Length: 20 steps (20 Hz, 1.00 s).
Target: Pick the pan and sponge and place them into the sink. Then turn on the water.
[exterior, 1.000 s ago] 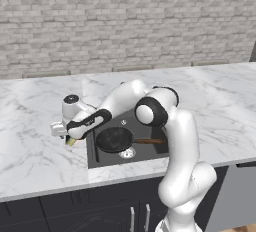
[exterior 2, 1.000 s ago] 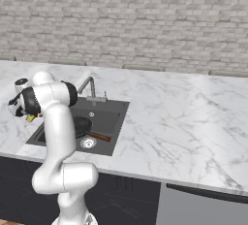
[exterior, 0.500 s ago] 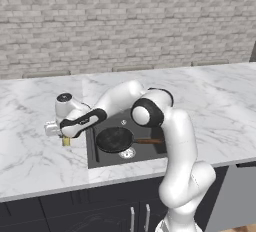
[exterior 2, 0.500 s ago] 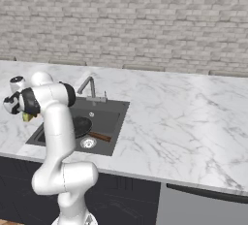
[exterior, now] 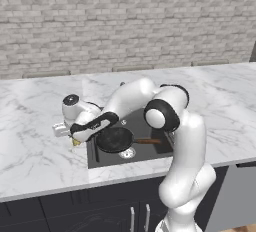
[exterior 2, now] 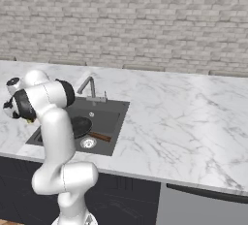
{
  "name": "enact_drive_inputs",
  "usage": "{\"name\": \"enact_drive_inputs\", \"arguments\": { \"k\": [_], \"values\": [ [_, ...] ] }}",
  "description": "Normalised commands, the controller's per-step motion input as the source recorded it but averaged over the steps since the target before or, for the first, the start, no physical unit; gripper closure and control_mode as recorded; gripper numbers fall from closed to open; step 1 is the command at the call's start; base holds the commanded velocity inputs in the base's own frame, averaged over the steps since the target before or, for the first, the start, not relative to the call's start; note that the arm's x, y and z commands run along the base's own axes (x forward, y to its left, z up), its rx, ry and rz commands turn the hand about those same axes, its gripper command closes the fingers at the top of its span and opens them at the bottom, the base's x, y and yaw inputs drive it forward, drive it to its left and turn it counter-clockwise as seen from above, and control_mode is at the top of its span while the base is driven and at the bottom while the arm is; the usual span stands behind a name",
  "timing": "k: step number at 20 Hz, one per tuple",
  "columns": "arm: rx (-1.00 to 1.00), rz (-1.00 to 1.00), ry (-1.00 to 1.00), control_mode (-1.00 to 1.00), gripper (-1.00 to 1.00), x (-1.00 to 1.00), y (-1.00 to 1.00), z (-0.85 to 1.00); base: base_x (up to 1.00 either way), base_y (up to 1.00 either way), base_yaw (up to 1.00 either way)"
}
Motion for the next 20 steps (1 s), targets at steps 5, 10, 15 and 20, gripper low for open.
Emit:
{"name": "enact_drive_inputs", "arguments": {
  "k": [5,10,15,20],
  "values": [
    [0.01,0.0,-0.18,-1.0,1.0,-0.58,-0.91,0.34,0.0,0.0,0.0],
    [0.0,0.01,-0.15,-1.0,1.0,-0.19,-0.86,0.61,0.0,0.0,0.0],
    [0.03,0.01,-0.01,-1.0,1.0,0.05,-0.57,0.38,0.0,0.0,0.0],
    [0.11,0.0,0.06,-1.0,1.0,0.23,-0.47,0.12,0.0,0.0,0.0]
  ]
}}
